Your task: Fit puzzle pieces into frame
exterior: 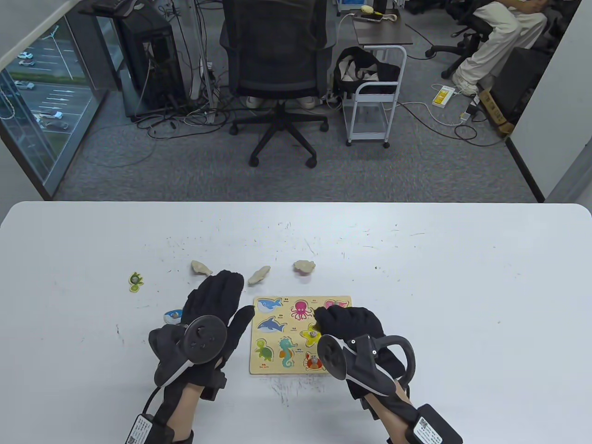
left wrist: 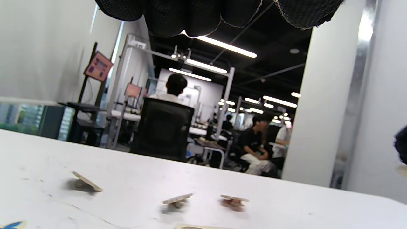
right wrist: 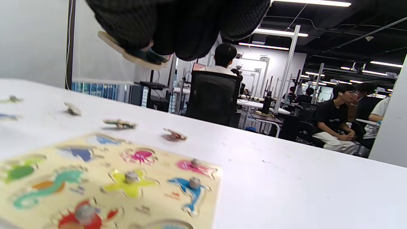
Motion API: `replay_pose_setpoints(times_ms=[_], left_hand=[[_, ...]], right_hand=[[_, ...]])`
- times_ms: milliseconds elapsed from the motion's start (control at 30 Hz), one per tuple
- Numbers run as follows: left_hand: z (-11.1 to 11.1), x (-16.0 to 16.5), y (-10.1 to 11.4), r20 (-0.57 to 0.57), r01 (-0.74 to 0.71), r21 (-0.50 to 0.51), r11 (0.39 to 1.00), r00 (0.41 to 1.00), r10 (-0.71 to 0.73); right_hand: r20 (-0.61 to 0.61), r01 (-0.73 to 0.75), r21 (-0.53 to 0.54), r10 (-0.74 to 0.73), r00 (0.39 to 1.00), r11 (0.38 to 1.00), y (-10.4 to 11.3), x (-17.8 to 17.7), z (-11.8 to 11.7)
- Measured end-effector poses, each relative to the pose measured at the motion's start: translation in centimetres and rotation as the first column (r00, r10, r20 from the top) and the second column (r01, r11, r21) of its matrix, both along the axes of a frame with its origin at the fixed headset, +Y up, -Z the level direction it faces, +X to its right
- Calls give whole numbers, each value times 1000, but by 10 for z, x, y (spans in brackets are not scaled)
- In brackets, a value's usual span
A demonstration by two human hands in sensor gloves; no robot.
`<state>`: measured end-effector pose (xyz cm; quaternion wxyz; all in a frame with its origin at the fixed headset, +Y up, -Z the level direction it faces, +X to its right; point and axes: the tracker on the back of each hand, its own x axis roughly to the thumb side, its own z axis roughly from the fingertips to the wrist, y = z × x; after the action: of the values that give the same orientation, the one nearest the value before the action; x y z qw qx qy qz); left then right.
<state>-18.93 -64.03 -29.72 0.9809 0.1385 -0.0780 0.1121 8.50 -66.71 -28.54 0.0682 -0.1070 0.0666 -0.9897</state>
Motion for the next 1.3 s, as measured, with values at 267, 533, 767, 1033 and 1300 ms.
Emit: replay_pose_setpoints(times_ms=[267,533,767,1033,1300], left_hand=[[-2,3,-3,-51,116,-17,993,992,-117],[-3,3,-4,-44,92,-27,995,995,-93],[-2,5,-4,-36,98,-31,995,994,-99],[-3,6,-5,-27,93,-42,995,995,-94],[-3,8,-5,-24,101,-48,994,995,-102]], right_hand=[[53,-74,-138,82,995,988,-37,18,-9],[55,-97,-214,112,992,972,-62,22,-13],[39,-158,-245,173,984,957,-77,17,-14],[25,-189,-263,203,979,946,-88,13,-15],[25,-201,-274,216,976,940,-90,11,-17]])
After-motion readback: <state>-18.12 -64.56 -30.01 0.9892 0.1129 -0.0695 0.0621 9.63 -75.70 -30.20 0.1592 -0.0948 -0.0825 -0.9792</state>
